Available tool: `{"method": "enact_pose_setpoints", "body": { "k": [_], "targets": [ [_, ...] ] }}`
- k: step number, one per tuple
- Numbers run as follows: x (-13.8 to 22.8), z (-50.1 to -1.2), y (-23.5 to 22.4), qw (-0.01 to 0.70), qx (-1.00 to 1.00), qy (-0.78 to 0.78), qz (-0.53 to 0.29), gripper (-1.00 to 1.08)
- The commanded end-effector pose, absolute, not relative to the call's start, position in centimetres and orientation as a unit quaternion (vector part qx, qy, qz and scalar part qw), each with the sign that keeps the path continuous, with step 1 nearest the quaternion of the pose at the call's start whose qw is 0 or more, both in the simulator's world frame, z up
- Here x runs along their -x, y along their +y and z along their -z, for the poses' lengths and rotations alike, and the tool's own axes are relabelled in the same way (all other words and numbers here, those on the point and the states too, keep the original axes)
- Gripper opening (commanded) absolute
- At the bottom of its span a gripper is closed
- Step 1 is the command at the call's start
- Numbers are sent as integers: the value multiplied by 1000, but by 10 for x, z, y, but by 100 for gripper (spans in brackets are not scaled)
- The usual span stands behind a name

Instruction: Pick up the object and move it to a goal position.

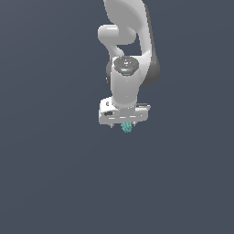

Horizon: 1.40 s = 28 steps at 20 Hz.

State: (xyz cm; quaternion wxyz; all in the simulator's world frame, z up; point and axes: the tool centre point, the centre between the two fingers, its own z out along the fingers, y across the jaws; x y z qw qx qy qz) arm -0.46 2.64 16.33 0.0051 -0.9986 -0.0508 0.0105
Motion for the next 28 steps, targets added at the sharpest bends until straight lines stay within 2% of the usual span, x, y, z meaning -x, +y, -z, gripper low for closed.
{"method": "enact_pose_setpoints", "body": {
  "k": [1, 16, 28],
  "targets": [
    [5, -163, 26, 5, 999, -51, -11, 100],
    [-1, -164, 16, 12, 999, -52, -2, 100],
    [37, -126, 36, 4, 993, -119, -1, 100]
  ]
}}
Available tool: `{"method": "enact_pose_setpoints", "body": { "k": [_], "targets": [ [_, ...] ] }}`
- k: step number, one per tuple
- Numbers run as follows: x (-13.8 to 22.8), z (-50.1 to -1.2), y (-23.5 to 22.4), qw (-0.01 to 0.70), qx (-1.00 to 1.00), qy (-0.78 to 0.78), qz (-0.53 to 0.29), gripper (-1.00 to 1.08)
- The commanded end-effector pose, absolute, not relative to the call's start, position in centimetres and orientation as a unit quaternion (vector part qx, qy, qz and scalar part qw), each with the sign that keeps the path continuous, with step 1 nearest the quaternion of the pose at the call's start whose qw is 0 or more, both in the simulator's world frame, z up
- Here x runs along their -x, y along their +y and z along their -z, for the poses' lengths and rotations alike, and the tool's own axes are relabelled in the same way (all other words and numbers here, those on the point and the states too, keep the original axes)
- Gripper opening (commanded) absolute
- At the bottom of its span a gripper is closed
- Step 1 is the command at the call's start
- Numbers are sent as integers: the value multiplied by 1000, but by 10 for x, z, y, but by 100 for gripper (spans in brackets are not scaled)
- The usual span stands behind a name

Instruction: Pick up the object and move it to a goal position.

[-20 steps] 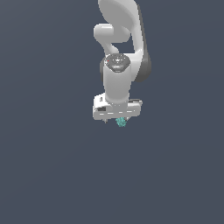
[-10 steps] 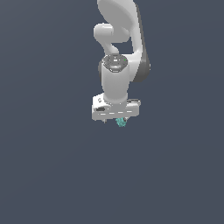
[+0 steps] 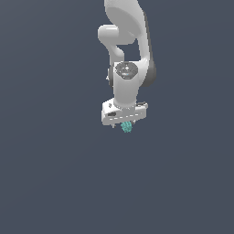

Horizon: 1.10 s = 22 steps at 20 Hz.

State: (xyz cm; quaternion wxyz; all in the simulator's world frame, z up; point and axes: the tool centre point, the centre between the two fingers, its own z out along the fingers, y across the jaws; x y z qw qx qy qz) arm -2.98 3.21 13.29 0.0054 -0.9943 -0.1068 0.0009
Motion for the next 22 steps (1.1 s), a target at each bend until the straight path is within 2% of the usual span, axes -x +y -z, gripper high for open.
{"method": "enact_pose_setpoints", "body": {
  "k": [1, 11, 22],
  "targets": [
    [43, -121, 39, 3, 992, -129, -1, 100],
    [82, -93, 56, 0, 982, -189, 0, 100],
    [87, -83, 58, 0, 981, -196, 0, 100]
  ]
}}
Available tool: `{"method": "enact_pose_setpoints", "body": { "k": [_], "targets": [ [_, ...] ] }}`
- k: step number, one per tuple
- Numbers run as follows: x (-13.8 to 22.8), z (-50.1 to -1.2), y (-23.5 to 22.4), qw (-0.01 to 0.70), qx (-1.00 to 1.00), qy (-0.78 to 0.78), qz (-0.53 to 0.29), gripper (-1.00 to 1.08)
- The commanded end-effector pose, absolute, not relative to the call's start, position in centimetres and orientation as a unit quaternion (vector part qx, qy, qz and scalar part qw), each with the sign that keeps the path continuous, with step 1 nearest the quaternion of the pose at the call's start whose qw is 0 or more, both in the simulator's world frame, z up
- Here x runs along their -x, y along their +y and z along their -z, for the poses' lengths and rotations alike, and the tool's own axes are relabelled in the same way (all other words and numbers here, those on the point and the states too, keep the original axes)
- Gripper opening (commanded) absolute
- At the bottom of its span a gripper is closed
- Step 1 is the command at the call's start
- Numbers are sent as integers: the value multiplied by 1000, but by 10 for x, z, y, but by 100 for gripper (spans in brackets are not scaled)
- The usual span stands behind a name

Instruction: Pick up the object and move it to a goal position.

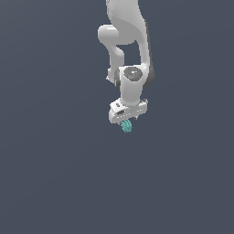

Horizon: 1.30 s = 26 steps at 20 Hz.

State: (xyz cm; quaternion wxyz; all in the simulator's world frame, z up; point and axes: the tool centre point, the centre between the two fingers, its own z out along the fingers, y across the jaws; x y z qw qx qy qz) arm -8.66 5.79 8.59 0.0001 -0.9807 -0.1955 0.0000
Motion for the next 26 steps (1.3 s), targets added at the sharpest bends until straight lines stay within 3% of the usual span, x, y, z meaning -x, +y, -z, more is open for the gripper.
{"method": "enact_pose_setpoints", "body": {
  "k": [1, 14, 15, 26],
  "targets": [
    [87, -79, 58, 0, 981, -196, 0, 100],
    [88, -39, 58, 0, 980, -197, 0, 100],
    [88, -39, 58, 0, 980, -197, 0, -100],
    [88, -40, 57, 0, 980, -197, 0, -100]
  ]
}}
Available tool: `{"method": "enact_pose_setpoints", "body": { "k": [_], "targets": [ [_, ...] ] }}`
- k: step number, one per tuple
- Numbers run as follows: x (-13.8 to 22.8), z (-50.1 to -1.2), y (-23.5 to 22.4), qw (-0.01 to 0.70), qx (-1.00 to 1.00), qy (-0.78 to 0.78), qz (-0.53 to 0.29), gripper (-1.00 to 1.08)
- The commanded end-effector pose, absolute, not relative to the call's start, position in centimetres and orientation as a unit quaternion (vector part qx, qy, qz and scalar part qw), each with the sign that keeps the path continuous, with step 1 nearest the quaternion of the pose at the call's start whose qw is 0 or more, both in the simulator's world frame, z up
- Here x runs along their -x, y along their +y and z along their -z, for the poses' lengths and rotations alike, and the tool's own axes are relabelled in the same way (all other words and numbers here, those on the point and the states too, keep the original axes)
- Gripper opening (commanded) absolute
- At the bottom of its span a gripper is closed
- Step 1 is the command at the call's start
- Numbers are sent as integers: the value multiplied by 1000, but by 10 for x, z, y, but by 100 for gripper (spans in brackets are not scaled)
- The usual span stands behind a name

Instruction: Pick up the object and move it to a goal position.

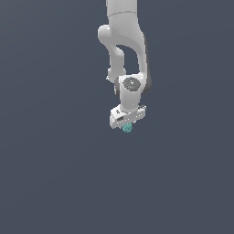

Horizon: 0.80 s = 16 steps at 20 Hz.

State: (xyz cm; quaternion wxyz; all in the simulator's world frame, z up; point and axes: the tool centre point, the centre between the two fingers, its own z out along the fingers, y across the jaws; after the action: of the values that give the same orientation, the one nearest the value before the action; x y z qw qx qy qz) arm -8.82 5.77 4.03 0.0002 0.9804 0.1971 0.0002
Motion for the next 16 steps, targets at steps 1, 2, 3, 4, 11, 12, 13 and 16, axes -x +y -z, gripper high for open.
{"method": "enact_pose_setpoints", "body": {
  "k": [1, 2, 3, 4, 11, 12, 13, 16],
  "targets": [
    [88, -40, 56, 0, -980, 197, 0, -100],
    [88, -41, 55, 0, -980, 197, 0, -100],
    [88, -41, 53, 0, -980, 197, 0, -100],
    [89, -42, 50, 0, -980, 197, 0, -100],
    [91, -51, 11, 0, -980, 197, 0, -100],
    [92, -53, 4, 0, -980, 197, 0, -100],
    [92, -55, -4, 0, -980, 197, 0, -100],
    [92, -60, -25, 0, -980, 197, 0, -100]
  ]
}}
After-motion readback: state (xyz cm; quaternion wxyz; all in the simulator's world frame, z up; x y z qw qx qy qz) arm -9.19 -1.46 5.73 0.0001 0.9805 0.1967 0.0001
